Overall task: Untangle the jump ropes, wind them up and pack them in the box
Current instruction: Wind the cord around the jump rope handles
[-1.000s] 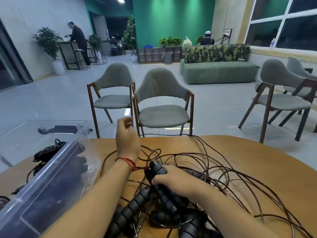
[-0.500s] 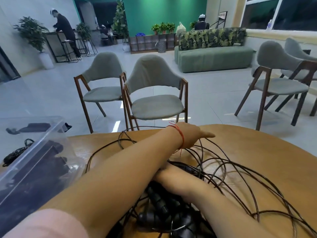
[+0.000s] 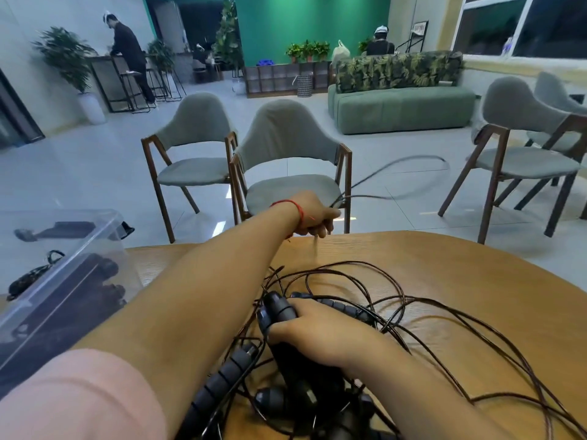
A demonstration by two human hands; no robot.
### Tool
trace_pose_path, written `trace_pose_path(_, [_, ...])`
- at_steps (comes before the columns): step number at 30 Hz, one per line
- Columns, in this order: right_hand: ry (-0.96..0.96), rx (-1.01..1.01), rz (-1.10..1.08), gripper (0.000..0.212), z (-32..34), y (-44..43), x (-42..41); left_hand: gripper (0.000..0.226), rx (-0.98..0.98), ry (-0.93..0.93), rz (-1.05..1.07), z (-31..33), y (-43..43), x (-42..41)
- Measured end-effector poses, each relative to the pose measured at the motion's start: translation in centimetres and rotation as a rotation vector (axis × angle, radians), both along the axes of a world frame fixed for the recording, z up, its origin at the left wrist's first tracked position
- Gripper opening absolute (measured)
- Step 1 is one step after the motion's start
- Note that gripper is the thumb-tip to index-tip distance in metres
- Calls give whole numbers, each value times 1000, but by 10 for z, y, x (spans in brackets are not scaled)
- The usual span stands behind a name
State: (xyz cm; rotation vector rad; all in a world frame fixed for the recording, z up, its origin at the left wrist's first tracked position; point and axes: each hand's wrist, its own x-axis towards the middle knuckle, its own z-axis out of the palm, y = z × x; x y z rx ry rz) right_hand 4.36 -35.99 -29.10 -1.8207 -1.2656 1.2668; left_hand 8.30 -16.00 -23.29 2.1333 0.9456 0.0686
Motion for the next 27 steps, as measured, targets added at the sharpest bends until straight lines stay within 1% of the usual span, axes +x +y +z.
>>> trace_pose_path(2, [24,-18,-11,38,4,-2,-1,46,-104,-98,65,4,3,-10])
trace_pose_path(4, [61,-5,-19,33,9,-4,2,48,-166,-175,106,8,4,-20])
trace_pose_path(6, [123,8,-41,29,12,-5,7,45,-221,-289,154,11,4,-33])
trace_pose_path(7, [152,16,-59,31,14,-6,9,46,-252,-342,172,14,3,-42])
trace_pose_path(10, [252,45,-129,44,15,-6,15,64,-286,-478,262,15,3,-72])
trace_pose_path(11, [287,47,-138,48,15,-5,16,62,-273,-526,306,13,2,-83])
trace_pose_path(14, [405,75,-172,59,14,-5,20,43,-200,-708,429,-1,-16,-115])
trace_pose_path(15, [442,90,-189,58,15,-6,21,36,-178,-780,459,-8,-26,-124])
trace_pose_path(17, [487,136,-209,46,19,-6,22,26,-132,-899,492,-26,-44,-141])
trace_pose_path(19, [491,168,-225,36,25,-4,22,21,-74,-920,493,-41,-57,-152])
trace_pose_path(21, [478,191,-239,36,28,5,24,27,-91,-911,474,-51,-61,-160])
trace_pose_path(24, [475,209,-261,39,30,24,27,42,-196,-877,379,-58,-57,-171])
trace_pose_path(27, [422,263,-307,33,25,41,28,56,-331,-762,209,-64,-54,-177])
